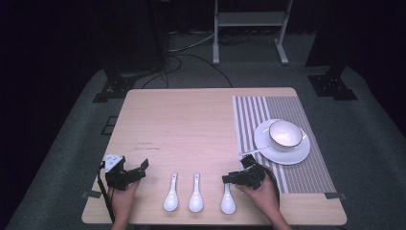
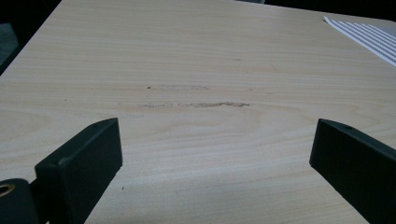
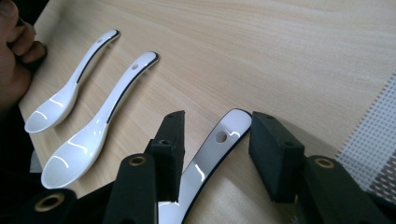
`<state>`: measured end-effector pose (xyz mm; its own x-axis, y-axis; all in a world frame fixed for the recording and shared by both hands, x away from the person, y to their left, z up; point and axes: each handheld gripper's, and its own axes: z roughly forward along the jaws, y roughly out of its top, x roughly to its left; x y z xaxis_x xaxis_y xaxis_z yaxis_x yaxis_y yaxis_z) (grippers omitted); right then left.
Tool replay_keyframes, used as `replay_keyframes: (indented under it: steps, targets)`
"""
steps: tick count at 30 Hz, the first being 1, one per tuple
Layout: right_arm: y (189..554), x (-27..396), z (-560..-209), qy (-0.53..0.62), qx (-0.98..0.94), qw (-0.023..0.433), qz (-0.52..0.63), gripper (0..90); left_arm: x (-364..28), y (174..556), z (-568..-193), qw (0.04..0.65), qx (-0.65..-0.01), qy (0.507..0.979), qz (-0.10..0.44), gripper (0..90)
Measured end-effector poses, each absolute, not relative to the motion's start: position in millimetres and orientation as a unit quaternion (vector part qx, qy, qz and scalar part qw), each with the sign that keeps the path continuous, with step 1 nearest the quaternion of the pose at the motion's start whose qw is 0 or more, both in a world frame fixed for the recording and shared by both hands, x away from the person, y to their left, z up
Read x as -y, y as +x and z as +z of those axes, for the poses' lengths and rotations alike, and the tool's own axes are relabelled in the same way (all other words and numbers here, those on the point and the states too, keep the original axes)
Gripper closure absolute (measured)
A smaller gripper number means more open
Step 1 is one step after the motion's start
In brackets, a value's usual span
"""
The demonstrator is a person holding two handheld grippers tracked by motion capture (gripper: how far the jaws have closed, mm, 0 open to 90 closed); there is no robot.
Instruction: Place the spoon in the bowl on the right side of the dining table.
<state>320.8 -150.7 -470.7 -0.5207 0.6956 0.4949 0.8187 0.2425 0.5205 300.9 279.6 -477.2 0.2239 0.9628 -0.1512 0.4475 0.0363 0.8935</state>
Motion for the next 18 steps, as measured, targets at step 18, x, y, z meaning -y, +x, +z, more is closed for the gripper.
replay_keyframes:
  steps: [18]
  targets:
    - [325,132,-462,-0.472,0.82,0.03,-0.321,72.4,-280,301,-477,0.458,-0.558,0.632,0.282,1.2]
